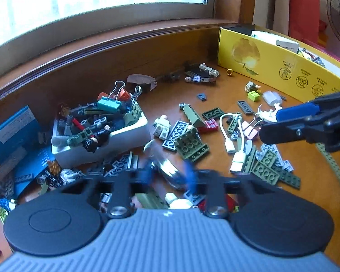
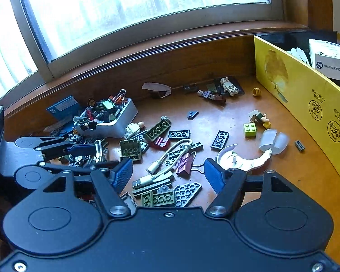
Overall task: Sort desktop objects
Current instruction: 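Grasp the silver binder clip in the pile with the left gripper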
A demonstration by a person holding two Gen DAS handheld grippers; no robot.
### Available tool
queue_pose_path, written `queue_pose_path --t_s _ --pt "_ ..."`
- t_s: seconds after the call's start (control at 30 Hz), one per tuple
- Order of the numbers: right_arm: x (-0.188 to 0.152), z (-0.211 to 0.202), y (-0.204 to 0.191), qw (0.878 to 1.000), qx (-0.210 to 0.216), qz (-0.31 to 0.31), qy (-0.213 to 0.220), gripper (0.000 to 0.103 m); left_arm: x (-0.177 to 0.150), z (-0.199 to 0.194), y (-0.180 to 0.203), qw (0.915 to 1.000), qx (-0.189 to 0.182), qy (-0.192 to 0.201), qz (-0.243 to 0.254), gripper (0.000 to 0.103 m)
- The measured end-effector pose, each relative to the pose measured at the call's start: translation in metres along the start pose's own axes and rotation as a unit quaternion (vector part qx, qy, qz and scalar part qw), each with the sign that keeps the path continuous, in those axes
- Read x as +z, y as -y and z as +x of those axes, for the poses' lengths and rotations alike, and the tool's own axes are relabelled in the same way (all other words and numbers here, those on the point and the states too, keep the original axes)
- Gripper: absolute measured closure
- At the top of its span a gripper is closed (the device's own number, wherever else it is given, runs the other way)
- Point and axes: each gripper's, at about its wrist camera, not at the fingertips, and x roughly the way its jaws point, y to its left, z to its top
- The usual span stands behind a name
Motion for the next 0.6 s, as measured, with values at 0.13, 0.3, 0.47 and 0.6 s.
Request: queue_pose_path --t_s 0.13,0.3,0.47,0.6 --pt "0.000 0.001 -0.004 1.000 -0.001 -0.008 -0.001 0.035 -0.001 -0.008 -0.004 0.9997 0.003 0.012 -0.020 0.089" --pt "0.000 0.008 -0.015 1.000 0.012 -0.022 -0.005 0.035 0.000 -0.022 -0.012 0.9983 0.014 0.029 -0.048 0.089" --pt "-0.003 0.025 -0.035 0.998 0.033 -0.040 -0.017 0.035 -0.003 -0.037 -0.025 0.9958 0.031 0.039 -0.077 0.089" --pt "-0.005 0.045 -0.053 0.998 0.038 -0.054 -0.023 0.036 -0.008 -0.045 -0.034 0.9935 0.043 0.043 -0.096 0.089"
